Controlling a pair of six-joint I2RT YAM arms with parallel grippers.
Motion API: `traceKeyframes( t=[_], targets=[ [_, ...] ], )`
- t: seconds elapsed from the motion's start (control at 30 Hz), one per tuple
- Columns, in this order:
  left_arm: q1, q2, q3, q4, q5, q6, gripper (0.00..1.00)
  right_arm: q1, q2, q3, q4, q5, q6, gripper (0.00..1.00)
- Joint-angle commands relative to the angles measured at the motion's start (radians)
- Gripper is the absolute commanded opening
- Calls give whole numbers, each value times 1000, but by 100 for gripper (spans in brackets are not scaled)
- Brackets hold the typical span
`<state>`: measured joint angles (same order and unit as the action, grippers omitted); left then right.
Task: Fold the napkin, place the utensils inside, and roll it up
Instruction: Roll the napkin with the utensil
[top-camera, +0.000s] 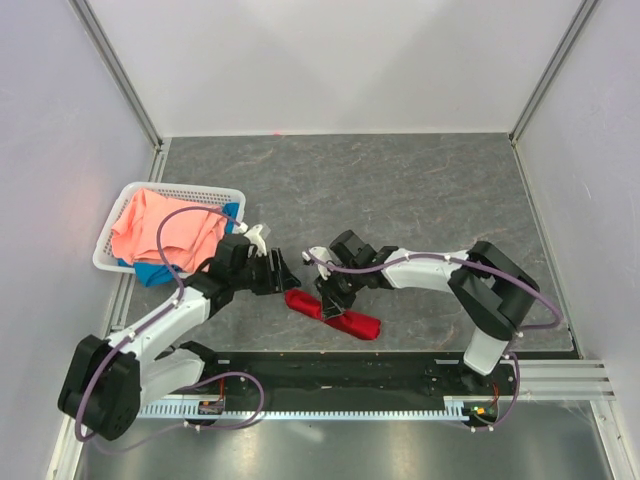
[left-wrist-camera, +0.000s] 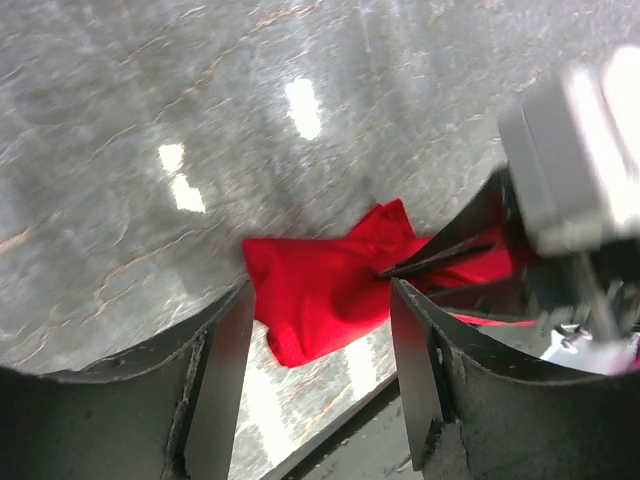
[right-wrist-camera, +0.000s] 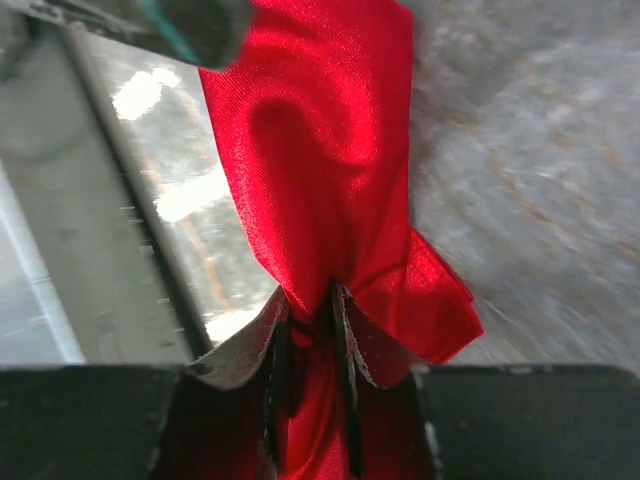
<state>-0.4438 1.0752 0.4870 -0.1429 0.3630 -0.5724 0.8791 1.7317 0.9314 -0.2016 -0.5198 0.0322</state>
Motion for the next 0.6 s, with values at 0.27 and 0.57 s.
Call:
traceKeyframes(
  t=[0.27,0.57],
  targets=[
    [2,-92,-133,134,48,-1,59,-156,213,69,136,-552,164,24],
    [4,3,-172,264,90,-9,51,-215,327,121,145,-646,187,22]
  ],
)
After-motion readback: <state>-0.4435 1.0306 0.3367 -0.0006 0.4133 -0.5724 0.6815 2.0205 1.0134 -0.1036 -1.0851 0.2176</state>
